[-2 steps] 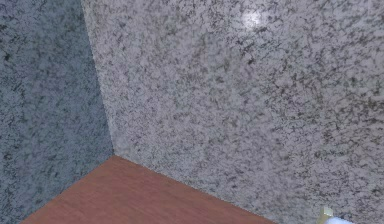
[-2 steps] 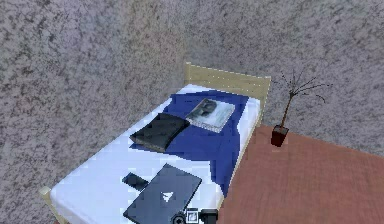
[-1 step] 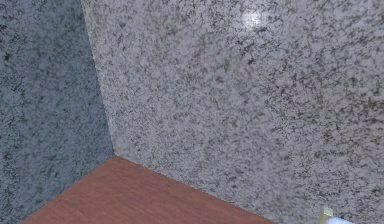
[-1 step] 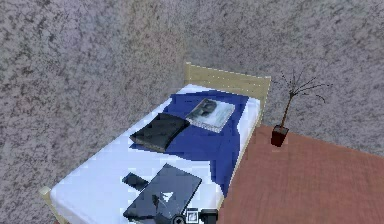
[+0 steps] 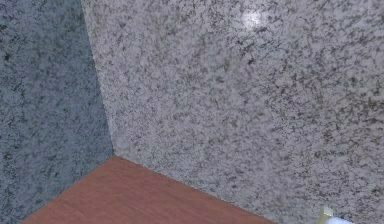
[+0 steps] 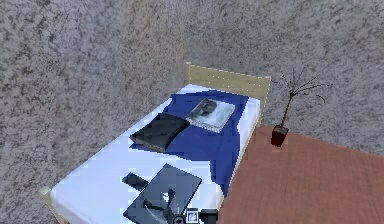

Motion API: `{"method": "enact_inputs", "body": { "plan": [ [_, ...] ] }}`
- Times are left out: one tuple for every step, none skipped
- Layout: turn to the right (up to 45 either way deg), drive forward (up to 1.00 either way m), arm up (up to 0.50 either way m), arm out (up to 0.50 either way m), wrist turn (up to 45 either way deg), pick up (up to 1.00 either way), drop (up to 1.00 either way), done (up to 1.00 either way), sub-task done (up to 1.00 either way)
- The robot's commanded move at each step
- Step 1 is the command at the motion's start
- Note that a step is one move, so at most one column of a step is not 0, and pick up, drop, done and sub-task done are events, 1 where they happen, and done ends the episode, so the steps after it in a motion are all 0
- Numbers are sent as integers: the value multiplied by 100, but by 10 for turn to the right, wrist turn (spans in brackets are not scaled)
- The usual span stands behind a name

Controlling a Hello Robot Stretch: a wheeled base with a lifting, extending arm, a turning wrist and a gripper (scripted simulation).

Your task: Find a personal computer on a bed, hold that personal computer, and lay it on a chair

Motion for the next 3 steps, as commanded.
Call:
{"method": "enact_inputs", "body": {
  "plan": [
    [0, 0, -30, 0, 0, 0, 0, 0, 0],
    [0, 0, 0, 0, 0, 100, 0, 0, 0],
    [0, 0, 10, 0, 0, 0, 0, 0, 0]
  ]
}}
